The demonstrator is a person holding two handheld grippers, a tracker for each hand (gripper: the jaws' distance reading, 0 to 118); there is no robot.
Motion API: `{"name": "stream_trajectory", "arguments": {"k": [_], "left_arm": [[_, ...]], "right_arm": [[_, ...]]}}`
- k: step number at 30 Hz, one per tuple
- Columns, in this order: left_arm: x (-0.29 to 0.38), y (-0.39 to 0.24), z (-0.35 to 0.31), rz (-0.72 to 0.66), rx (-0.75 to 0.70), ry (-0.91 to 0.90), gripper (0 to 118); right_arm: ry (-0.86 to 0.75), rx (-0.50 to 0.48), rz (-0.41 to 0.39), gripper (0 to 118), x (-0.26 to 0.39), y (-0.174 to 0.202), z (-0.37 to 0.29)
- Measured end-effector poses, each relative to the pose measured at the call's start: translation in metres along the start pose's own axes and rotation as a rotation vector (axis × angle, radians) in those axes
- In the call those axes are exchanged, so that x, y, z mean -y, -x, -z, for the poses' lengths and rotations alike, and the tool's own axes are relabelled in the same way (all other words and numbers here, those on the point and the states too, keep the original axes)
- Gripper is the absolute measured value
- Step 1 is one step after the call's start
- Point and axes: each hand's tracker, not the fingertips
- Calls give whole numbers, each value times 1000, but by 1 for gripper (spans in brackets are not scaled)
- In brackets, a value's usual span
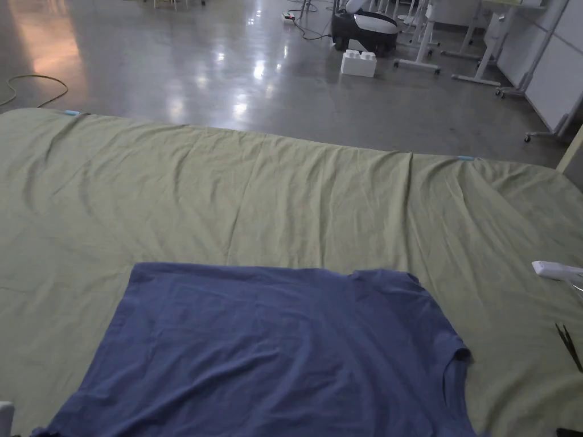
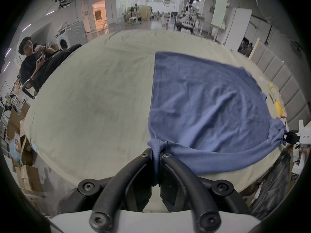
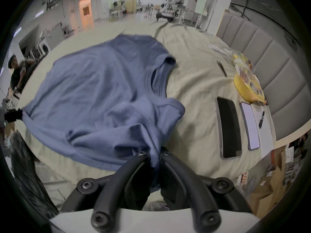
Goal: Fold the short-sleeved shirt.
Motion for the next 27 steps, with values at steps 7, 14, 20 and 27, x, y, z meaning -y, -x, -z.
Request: {"name": "stream_trajectory", "arguments": {"k": [7,14,20,27], "left_arm": [[-41,-10,-6,12,8,-155,7],[-86,-13,19,-15,-14,-213,7],[-109,-13,55,-52,-43,-207,7],[-116,-11,113,-61,-63,-159,7]], "right_arm": [[-145,-18,36,8,-45,-5,-9],[-215,-30,69,8,-103,-10,21],[-218,-43,79,8,-136,-8,74],[-146,-23,58,9,-148,-3,133]]}}
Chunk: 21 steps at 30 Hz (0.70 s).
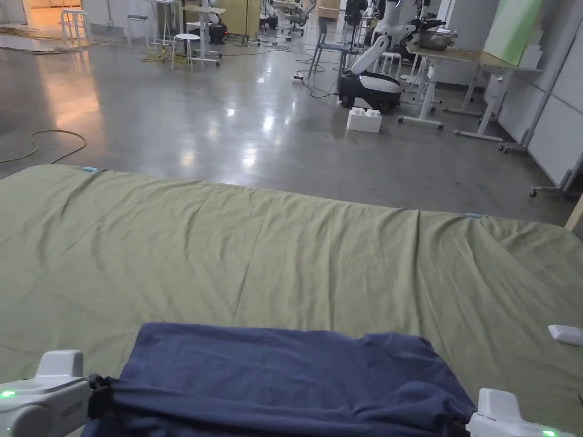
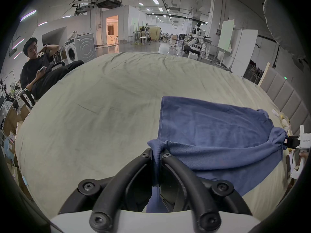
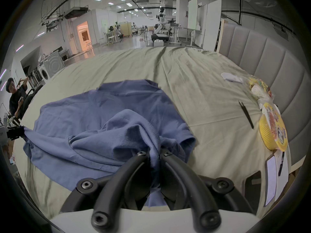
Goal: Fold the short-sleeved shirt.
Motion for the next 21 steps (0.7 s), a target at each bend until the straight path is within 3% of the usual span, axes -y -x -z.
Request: {"name": "stream_trajectory", "arguments": {"k": [3,4,6,7,9,10,15,18,19,21], "left_arm": [[4,-2,13,16,-11,33,7],[4,-3,14,22,-17,39,10],[5,-3,10,27,-31,24,23],[5,-2,7,25,-35,11,37],[2,-3,-3,0,-16,-37,58],[1,-5,-10,-1,0,-66,62],[2,-33,-52,106,10,-234,62],[9,-53,-81,148,23,-357,53],[12,-58,-90,156,27,-401,40],[17,-69,-108,164,32,-467,17]], "right_arm": [[22,13,-22,13,5,2,6],[19,20,-34,24,6,3,4],[-3,44,-44,46,6,7,-9],[-38,41,-41,56,7,7,-16],[-119,46,-27,62,5,10,-30],[-161,48,-22,64,5,14,-39],[-413,42,-43,67,4,44,-87],[-573,58,-36,65,9,65,-114],[-620,61,-37,58,11,71,-122],[-704,62,-46,32,16,82,-138]]}}
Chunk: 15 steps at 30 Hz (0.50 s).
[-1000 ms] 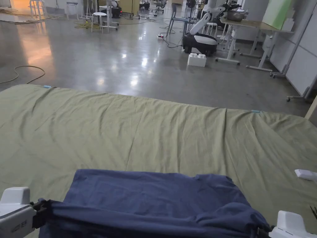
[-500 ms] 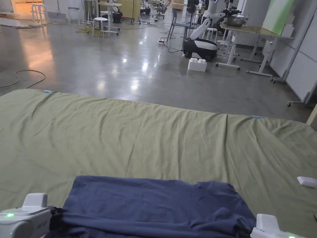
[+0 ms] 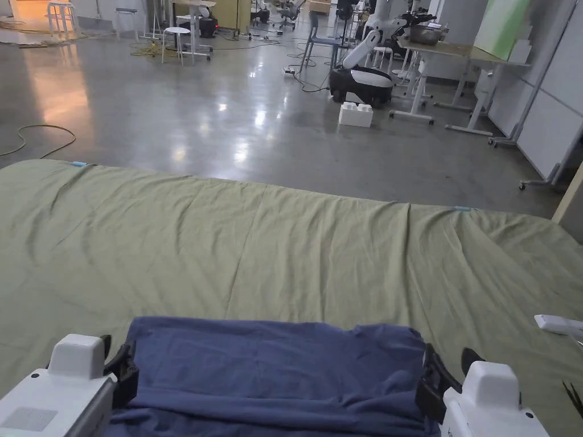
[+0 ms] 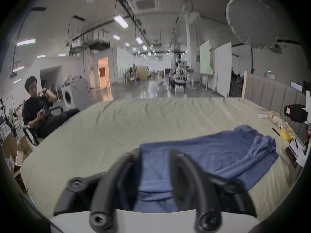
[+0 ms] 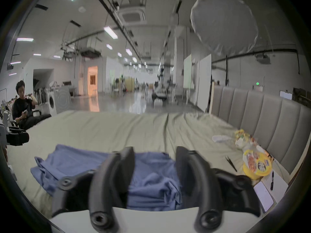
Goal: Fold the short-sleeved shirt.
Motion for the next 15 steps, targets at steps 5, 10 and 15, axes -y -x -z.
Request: {"name": "stream_trajectory", "arguments": {"k": [5,10,15], "left_arm": [[-7,-20,-39,-11,-14,-117,4],[-11,-21,-54,-19,-11,-143,4],[-2,-4,-47,-39,-1,-47,4]], "right_arm": [[-103,-16,-41,3,-12,17,-23],[-144,-13,-55,2,-15,26,-34],[-136,-17,-46,2,-14,24,-36]]}}
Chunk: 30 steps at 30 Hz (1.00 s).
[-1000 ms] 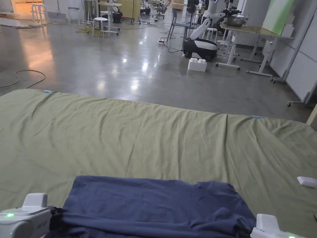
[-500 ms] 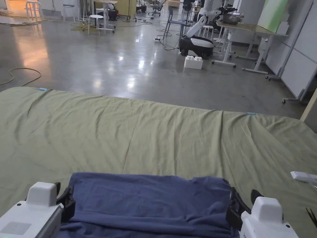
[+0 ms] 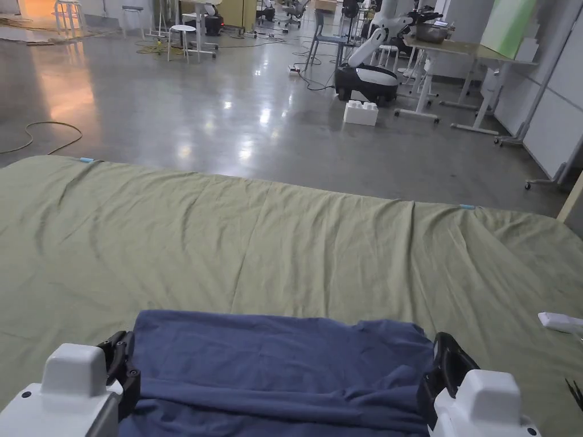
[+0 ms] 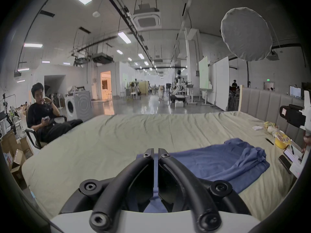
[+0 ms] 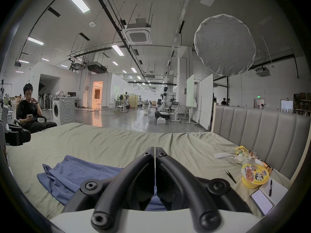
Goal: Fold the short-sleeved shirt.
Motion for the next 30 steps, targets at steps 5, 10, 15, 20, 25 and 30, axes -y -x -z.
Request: {"name": "stream_trajectory", "arguments": {"k": [5,10,15,20,25,30], "left_arm": [[22,31,18,-33,-16,164,4],[42,66,55,-134,-22,415,23],[67,81,92,-167,-38,626,71],[91,80,122,-164,-33,755,71],[92,65,124,-85,-57,756,69],[91,48,118,-17,21,734,13]], "right_arm": [[29,1,3,2,4,-3,0],[60,-3,-4,2,10,-5,0],[84,-8,-12,2,14,-6,1],[113,-12,-28,2,20,-9,5],[158,-8,-21,2,29,-15,6],[266,2,-12,2,46,-28,11]]}}
